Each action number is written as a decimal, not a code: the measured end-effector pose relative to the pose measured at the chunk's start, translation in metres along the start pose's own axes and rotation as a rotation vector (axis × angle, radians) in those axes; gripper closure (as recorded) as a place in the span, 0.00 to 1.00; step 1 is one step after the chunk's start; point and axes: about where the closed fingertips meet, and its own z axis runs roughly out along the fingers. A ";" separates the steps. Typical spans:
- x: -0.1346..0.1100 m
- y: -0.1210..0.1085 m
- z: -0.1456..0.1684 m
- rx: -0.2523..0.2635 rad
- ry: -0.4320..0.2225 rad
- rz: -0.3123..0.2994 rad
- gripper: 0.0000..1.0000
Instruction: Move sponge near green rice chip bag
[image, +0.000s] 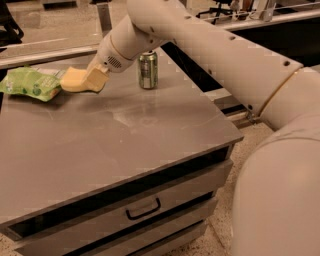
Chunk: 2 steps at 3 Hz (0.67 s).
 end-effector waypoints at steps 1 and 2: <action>-0.003 -0.003 0.018 -0.019 0.000 0.007 0.59; -0.003 0.000 0.032 -0.040 -0.009 0.014 0.36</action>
Offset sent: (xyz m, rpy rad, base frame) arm 0.0097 0.0323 -0.0264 0.0221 0.0531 0.0273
